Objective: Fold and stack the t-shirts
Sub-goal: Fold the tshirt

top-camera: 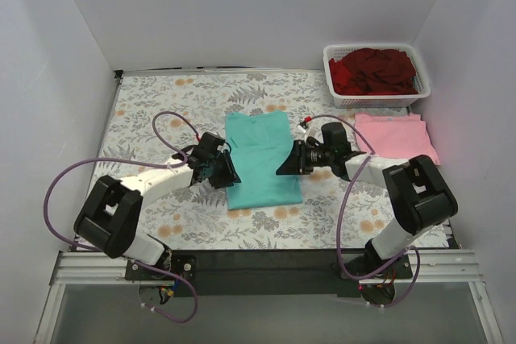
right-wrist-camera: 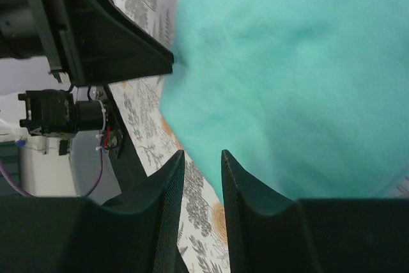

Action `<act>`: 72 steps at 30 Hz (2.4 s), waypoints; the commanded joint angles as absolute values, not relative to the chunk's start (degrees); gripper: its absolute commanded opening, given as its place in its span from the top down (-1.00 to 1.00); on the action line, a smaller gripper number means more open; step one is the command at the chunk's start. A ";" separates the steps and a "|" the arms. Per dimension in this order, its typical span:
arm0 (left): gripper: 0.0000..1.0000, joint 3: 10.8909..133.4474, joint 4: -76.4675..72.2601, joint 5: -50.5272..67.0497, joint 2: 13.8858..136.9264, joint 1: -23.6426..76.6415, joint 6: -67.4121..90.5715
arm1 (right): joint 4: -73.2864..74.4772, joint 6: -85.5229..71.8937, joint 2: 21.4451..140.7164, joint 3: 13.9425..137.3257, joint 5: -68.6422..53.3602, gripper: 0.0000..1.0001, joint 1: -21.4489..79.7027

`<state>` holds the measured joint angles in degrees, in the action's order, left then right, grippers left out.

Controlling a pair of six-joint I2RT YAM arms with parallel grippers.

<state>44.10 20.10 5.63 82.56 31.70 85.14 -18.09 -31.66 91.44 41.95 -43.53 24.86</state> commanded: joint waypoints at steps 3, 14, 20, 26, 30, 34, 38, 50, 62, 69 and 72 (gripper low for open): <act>0.38 45.27 16.17 8.79 86.04 30.24 83.67 | -24.69 -33.40 96.06 32.88 -47.90 0.28 20.92; 0.39 37.62 13.55 10.02 76.66 27.86 86.48 | -25.31 -35.85 90.71 27.77 -51.33 0.29 15.65; 0.39 40.60 6.96 13.35 77.85 24.97 86.84 | -25.49 -37.26 90.17 37.60 -50.54 0.27 15.64; 0.39 47.72 4.13 15.03 87.70 22.33 84.73 | -25.49 -38.93 100.09 49.29 -46.76 0.27 15.64; 0.39 51.06 3.43 15.38 94.38 19.70 83.94 | -25.66 -38.15 106.60 53.69 -44.30 0.28 15.21; 0.40 52.03 2.99 15.55 99.48 18.11 83.58 | -26.19 -37.88 112.57 54.49 -43.33 0.28 13.63; 0.39 52.03 4.13 17.05 101.34 17.67 82.27 | -25.93 -35.69 113.38 53.27 -42.80 0.28 12.31; 0.10 52.65 23.19 10.73 83.51 20.12 75.15 | 4.08 -20.93 89.31 47.29 -25.70 0.20 16.78; -0.37 43.51 38.05 -0.95 70.23 34.71 84.46 | 26.54 -24.08 77.26 43.68 -3.43 -0.01 34.53; -0.36 44.30 40.17 -1.93 71.45 36.30 85.17 | 28.03 -26.28 80.06 45.61 -0.97 -0.01 37.70; -0.36 44.91 39.99 -1.93 72.59 36.65 85.43 | 27.95 -27.24 81.64 45.97 -0.88 -0.01 38.32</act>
